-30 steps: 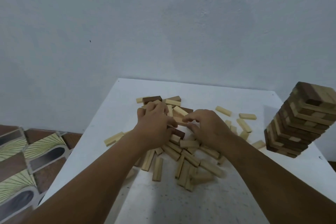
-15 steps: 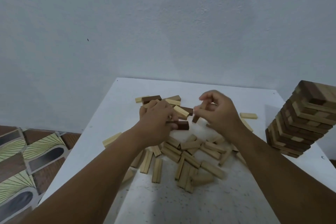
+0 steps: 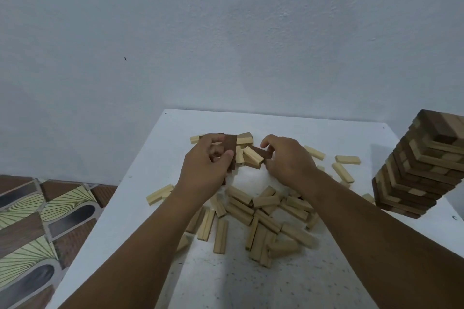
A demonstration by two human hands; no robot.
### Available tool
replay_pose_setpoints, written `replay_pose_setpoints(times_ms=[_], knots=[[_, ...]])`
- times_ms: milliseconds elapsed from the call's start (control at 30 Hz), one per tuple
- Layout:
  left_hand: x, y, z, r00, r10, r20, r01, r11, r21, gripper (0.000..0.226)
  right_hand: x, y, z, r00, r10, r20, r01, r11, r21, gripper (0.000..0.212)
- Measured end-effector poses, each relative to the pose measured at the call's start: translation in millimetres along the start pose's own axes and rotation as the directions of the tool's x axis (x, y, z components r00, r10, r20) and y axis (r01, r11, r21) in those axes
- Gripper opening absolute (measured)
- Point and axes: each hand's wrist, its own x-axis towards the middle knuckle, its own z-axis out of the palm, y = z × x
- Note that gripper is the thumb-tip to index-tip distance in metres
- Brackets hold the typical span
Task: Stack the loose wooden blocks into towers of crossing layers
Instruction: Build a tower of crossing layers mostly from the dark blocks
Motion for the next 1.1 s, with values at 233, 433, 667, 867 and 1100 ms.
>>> replay_pose_setpoints(times_ms=[233,433,667,867,1100], knots=[[-35.4,14.1,9.1,0.998,-0.028,0.053,0.034,0.992,-0.119,0.031,-44.6,15.9,-27.7,0.963,-0.007,-0.269,0.035,0.994,0.099,0.022],[-88.3,26.9,36.7,0.986,0.011,0.165,0.014,0.989,-0.148,0.042,-133.1,39.9,-56.7,0.951,-0.014,-0.310,0.067,0.985,0.161,0.022],[-138.1,18.6,70.4,0.957,0.012,0.291,-0.040,0.995,0.088,0.043,-228.7,55.3,-65.3,0.970,0.113,-0.214,-0.072,0.979,0.191,0.024],[-167.5,25.4,85.5,0.945,0.002,0.327,-0.096,0.957,0.272,0.051,-261.3,62.1,-59.9,0.987,0.153,-0.040,-0.143,0.972,0.188,0.021],[-172.9,26.6,94.0,0.939,0.032,0.342,-0.167,0.913,0.372,0.060,-258.1,66.7,-66.8,0.977,0.212,0.033,-0.214,0.952,0.221,0.048]])
